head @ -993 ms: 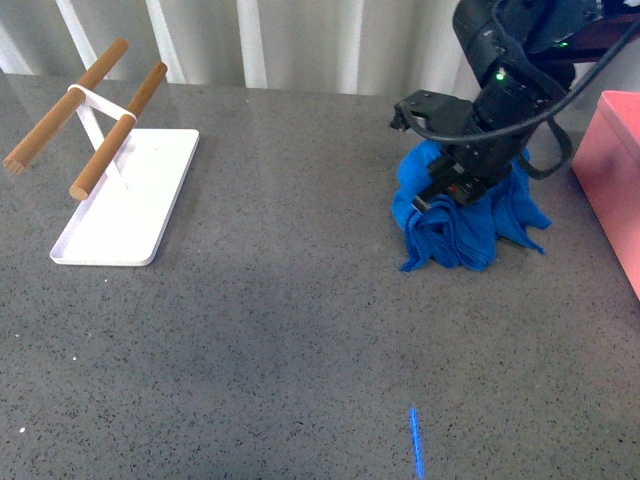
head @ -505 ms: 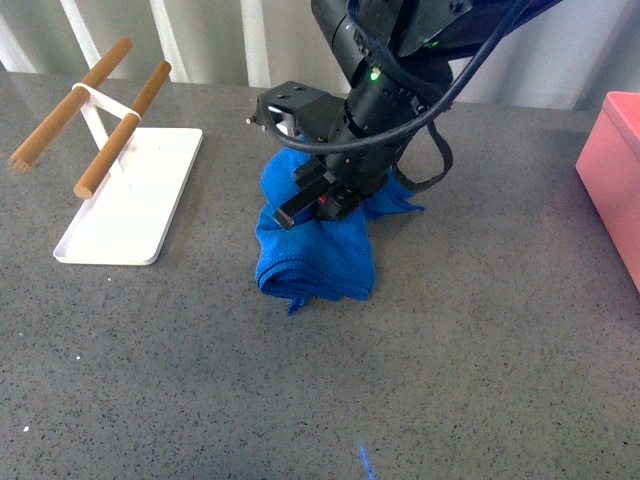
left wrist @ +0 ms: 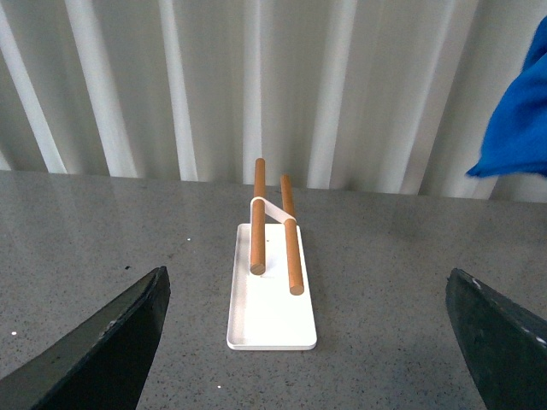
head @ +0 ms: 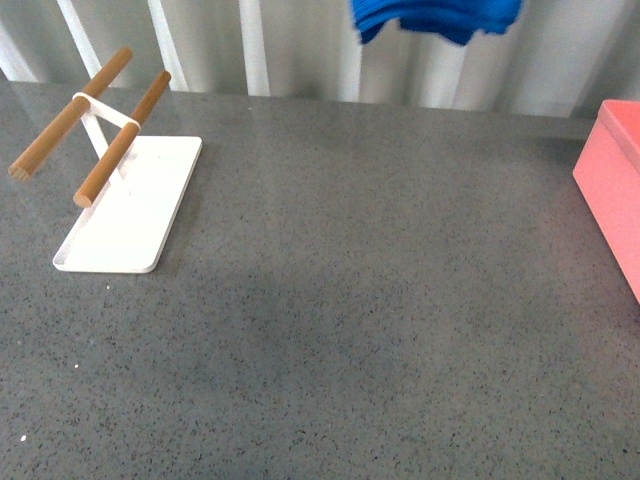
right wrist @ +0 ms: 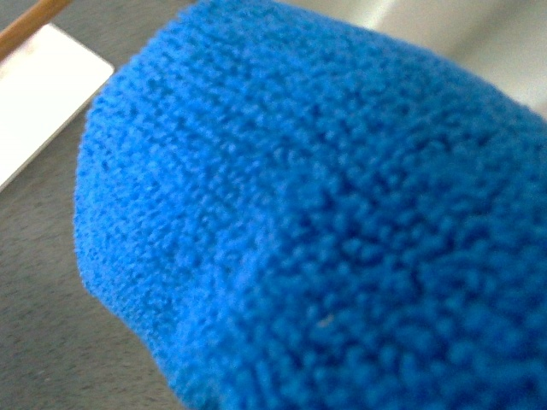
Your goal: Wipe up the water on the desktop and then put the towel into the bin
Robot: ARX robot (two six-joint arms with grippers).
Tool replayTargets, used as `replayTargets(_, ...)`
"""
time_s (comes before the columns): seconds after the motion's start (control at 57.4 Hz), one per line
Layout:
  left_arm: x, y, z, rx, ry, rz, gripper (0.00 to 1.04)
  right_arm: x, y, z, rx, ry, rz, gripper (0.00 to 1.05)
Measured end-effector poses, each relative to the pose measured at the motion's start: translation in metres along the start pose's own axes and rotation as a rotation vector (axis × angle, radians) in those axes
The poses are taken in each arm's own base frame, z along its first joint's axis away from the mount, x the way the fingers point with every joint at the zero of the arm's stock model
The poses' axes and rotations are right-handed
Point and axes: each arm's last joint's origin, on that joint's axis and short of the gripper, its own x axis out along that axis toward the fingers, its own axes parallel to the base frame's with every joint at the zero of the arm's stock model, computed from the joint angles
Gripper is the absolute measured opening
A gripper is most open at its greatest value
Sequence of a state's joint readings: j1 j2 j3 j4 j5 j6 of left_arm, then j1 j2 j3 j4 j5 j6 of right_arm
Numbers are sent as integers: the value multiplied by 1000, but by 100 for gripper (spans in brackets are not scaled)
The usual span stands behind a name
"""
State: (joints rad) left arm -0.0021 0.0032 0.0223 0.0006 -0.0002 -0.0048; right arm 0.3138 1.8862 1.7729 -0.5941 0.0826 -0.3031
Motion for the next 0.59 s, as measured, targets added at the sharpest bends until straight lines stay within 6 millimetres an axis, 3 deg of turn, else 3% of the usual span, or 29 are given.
replayTargets(0.087,0,0,0,0,0,0,98,-12,-30,-3,59,58,-144,4)
replayTargets(0.139,0,0,0,0,0,0,98,-16,-53,-13,111,141,-255,4)
replayTargets(0.261,0,0,0,0,0,0,98,-15,-86,-42,165,270,-378,4)
replayTargets(0.436,0,0,0,0,0,0,98,-20,-111,-72,209,336,-427,4)
replayTargets(0.592,0,0,0,0,0,0,98,-24,-121,-92,240,364,-441,4)
